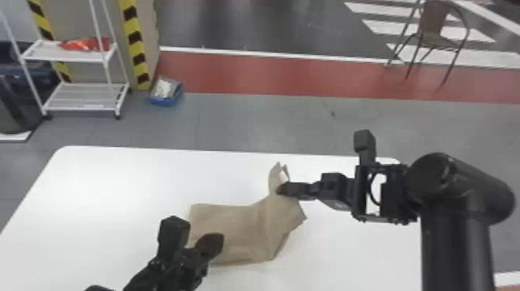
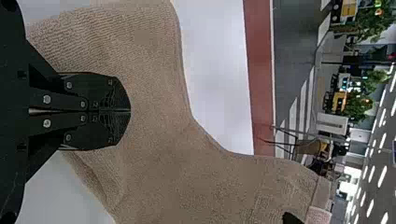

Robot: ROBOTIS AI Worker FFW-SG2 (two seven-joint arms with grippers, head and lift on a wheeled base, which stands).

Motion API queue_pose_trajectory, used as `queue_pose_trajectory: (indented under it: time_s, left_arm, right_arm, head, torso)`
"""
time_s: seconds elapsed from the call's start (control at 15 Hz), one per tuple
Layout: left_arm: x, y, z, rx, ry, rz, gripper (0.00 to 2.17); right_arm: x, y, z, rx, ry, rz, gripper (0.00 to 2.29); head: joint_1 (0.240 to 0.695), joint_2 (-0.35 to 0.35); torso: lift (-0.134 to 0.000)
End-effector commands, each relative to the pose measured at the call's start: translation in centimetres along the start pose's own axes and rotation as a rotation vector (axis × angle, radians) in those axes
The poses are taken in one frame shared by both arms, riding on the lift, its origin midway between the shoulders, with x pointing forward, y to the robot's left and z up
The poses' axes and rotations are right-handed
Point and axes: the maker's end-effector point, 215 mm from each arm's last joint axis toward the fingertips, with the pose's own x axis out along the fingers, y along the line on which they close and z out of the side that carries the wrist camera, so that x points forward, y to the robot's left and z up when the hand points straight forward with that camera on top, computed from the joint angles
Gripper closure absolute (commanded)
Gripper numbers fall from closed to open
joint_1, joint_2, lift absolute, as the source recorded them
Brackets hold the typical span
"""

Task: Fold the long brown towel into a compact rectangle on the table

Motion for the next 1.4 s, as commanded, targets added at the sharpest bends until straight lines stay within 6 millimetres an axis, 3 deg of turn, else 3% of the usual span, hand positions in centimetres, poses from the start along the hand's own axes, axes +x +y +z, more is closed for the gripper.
queue_pose_trajectory:
  time_s: [0.0, 0.13, 0.33, 0.6, 0.93, 1.33]
  left_arm:
    - [-1.3, 1.8, 1.2, -0.021, -0.01, 0.025, 1.79]
    - [-1.2, 4.1, 1.4, -0.011, -0.005, 0.059, 1.79]
    - [-0.5, 5.6, -0.6, -0.009, 0.03, 0.077, 1.79]
    - [0.1, 5.4, -1.9, 0.042, 0.056, 0.091, 1.79]
    - [0.7, 4.2, -2.5, 0.073, 0.071, 0.084, 1.79]
    - [1.0, 3.1, -2.4, 0.073, 0.068, 0.067, 1.79]
  right_arm:
    - [-0.1, -0.1, 0.1, 0.0, -0.003, -0.003, 1.29]
    - [-0.3, 0.0, 0.4, -0.007, -0.01, -0.006, 1.29]
    - [-0.4, 0.1, 1.0, -0.016, -0.016, -0.015, 1.29]
    - [-0.2, 1.1, 1.3, -0.034, -0.014, -0.001, 1.29]
    - [1.1, 2.5, -0.1, -0.051, 0.019, 0.014, 1.29]
    - [3.6, 1.9, -1.0, -0.095, 0.03, -0.027, 1.29]
  head:
    - [0.695, -0.14]
    - [0.695, -0.119]
    - [0.695, -0.095]
    - [0.695, -0.079]
    - [0.695, -0.071]
    - [0.695, -0.067]
  torso:
    - [0.0]
    - [0.0]
    - [0.0]
    - [0.0]
    - [0.0]
    - [0.0]
